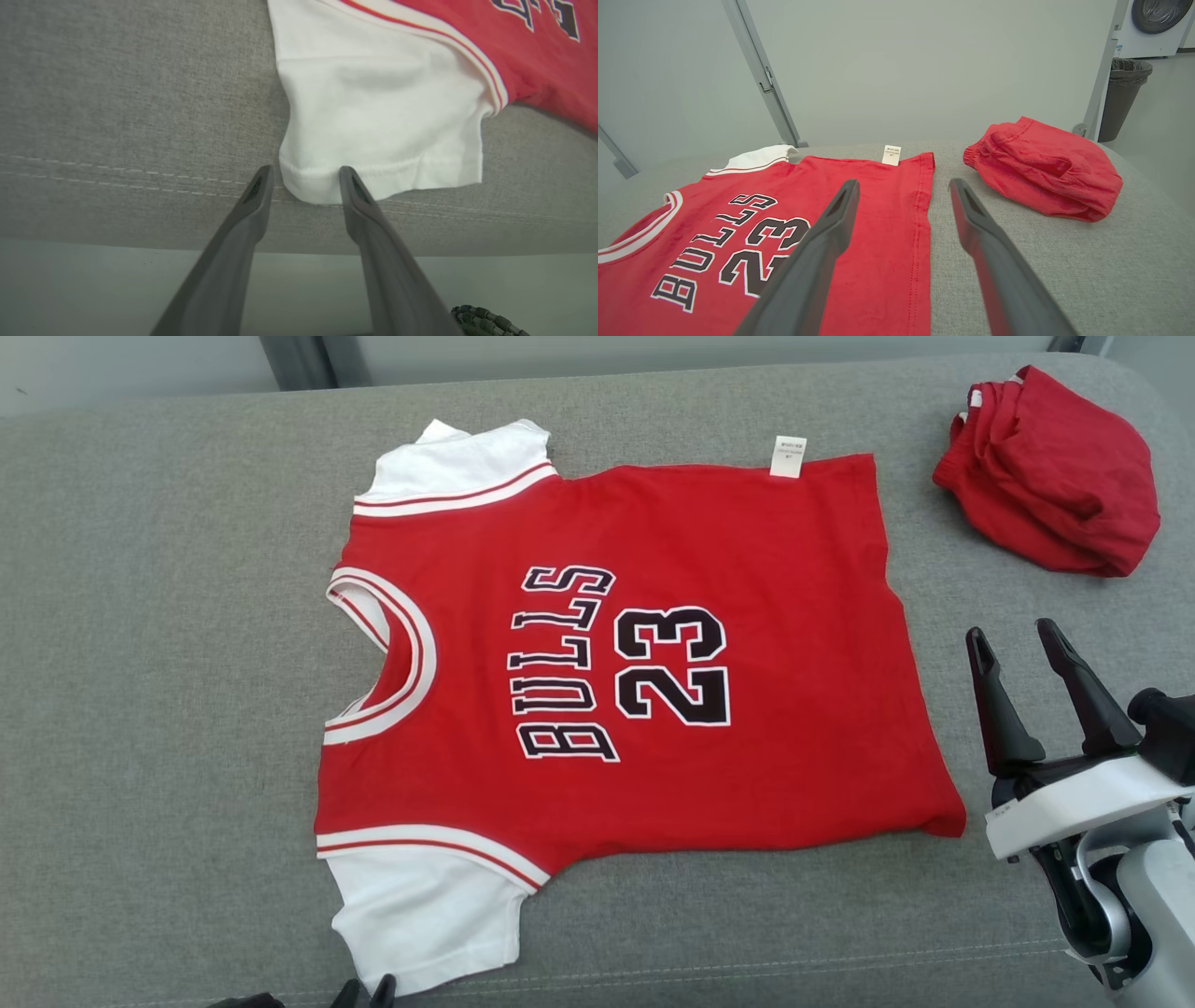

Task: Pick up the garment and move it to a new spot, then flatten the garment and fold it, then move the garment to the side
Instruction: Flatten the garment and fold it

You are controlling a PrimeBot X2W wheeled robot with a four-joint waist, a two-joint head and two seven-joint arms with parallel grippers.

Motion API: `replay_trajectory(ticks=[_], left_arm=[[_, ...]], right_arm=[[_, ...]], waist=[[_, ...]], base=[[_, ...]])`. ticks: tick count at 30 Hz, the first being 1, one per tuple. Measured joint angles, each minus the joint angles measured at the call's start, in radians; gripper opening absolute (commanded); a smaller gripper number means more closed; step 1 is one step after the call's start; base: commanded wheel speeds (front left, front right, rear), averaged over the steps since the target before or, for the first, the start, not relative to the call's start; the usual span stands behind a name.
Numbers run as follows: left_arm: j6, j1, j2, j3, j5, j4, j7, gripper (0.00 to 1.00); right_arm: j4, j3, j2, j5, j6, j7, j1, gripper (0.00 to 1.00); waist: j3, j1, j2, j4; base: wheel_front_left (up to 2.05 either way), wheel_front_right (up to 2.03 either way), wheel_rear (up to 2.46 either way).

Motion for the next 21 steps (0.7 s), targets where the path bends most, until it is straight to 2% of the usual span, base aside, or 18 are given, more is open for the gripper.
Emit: replay_trajectory(ticks=[1, 5, 7, 10, 21], left_arm=[[-0.001, 0.0, 0.0, -0.001, 0.0, 0.002, 0.0, 0.5], [-0.009, -0.005, 0.0, -0.005, -0.006, 0.007, 0.0, 0.33], [-0.014, -0.012, 0.0, -0.007, -0.006, 0.007, 0.0, 0.16], [-0.023, -0.014, 0.0, -0.012, -0.008, 0.011, 0.0, 0.0], [-0.05, -0.03, -0.037, 0.02, -0.133, -0.064, -0.018, 0.0]], right_arm=[[0.001, 0.0, 0.0, 0.0, 0.0, 0.0, 0.0, 1.0], [0.002, -0.001, 0.0, 0.0, 0.0, 0.0, 0.0, 1.0], [0.005, -0.003, 0.001, -0.002, 0.0, 0.0, 0.0, 1.0], [0.009, -0.005, 0.002, -0.007, 0.0, 0.0, 0.0, 1.0], [0.061, -0.007, 0.002, 0.032, 0.012, -0.001, 0.046, 1.0]], waist=[[0.0, 0.0, 0.0, -0.001], [0.001, 0.0, 0.0, -0.004], [0.001, 0.0, 0.0, -0.005], [0.0, 0.0, 0.0, -0.006], [-0.012, 0.0, 0.0, -0.001]], base=[[0.0, 0.0, 0.0], [0.0, 0.0, 0.0], [0.0, 0.0, 0.0], [0.0, 0.0, 0.0], [0.0, 0.0, 0.0]])
